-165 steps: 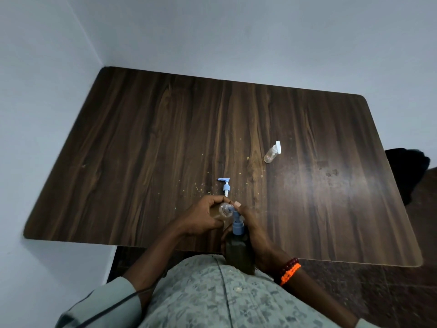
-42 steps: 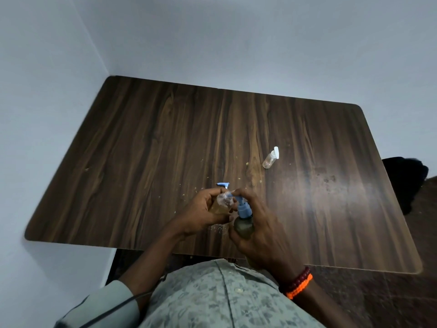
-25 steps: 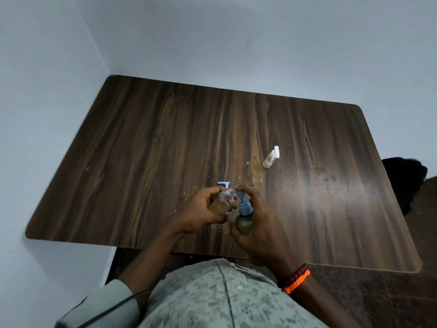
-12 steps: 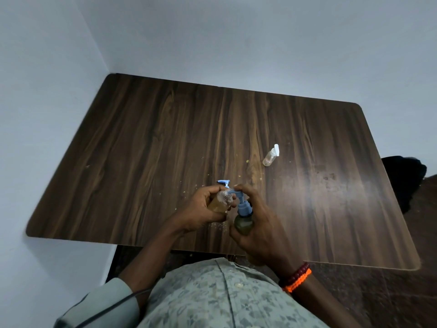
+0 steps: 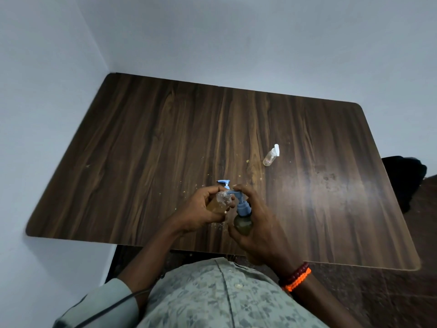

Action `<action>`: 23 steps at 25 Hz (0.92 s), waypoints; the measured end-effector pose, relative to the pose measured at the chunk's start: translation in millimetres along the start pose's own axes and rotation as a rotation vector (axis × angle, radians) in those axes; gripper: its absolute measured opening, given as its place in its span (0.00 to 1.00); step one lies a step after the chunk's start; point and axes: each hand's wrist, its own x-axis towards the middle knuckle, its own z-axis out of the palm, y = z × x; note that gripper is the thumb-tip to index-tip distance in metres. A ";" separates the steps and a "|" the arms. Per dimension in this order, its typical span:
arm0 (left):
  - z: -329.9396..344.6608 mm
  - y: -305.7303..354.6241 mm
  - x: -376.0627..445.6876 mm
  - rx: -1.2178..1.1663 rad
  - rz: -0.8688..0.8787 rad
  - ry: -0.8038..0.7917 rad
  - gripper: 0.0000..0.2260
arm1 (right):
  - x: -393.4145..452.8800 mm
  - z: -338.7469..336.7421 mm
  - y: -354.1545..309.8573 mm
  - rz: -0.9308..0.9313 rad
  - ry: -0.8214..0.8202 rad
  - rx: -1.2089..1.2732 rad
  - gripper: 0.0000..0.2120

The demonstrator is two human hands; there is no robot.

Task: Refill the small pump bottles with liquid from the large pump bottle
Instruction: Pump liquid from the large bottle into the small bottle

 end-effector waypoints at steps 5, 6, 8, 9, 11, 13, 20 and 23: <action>1.2 -2.9 -0.3 0.023 0.003 -0.001 0.22 | -0.5 0.6 0.5 0.025 -0.006 -0.033 0.30; 2.3 -3.1 -0.8 0.030 -0.008 -0.008 0.22 | 0.1 0.1 0.5 0.040 0.000 -0.030 0.29; 2.9 -1.4 -1.0 0.018 -0.016 -0.005 0.23 | 1.7 -0.5 0.7 0.048 0.000 -0.023 0.31; 2.7 -0.2 -0.8 0.009 -0.011 -0.001 0.23 | 1.4 -0.7 0.7 0.042 -0.008 -0.029 0.34; 0.3 2.0 0.1 -0.002 -0.006 0.002 0.22 | 0.7 -1.3 0.2 0.014 -0.034 -0.027 0.39; -1.7 3.0 -0.2 -0.014 -0.014 0.000 0.22 | -0.2 -0.6 0.7 -0.004 -0.048 -0.009 0.39; 3.7 1.1 0.6 0.012 -0.037 -0.008 0.22 | 2.1 0.3 5.7 0.039 -0.023 0.007 0.32; 0.3 1.9 2.2 0.005 -0.030 0.013 0.22 | 1.5 0.6 4.6 0.004 -0.051 -0.003 0.39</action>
